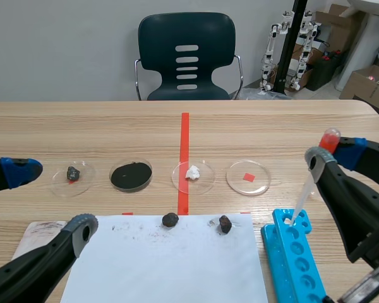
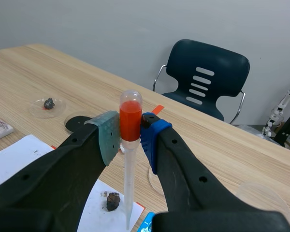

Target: Pick up the dropper by the top with the right hand

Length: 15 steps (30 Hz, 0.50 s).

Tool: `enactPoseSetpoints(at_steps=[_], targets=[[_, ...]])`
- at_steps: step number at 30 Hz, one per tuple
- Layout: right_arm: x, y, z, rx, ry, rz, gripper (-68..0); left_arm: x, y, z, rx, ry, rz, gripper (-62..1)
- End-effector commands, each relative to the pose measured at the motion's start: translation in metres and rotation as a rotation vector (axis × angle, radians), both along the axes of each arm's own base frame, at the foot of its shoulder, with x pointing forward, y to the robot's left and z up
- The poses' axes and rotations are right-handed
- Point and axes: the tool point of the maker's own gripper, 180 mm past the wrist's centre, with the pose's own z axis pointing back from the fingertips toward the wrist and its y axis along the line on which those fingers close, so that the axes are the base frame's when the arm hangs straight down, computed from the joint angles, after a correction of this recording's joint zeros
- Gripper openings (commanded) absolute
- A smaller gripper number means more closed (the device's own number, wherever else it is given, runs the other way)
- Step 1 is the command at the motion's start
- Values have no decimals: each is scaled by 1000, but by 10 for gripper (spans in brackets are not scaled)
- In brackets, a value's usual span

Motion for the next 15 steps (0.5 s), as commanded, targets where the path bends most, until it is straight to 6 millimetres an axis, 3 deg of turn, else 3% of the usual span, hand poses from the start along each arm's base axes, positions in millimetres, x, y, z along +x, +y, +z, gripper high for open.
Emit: enactPoseSetpoints(at_steps=[1, 15], targets=[[3, 0, 11, 18, -37, -2, -565, 1, -1, 6, -26, -14, 2, -50], [3, -1, 7, 8, -21, -5, -565, 1, -1, 6, -26, -14, 2, -50]])
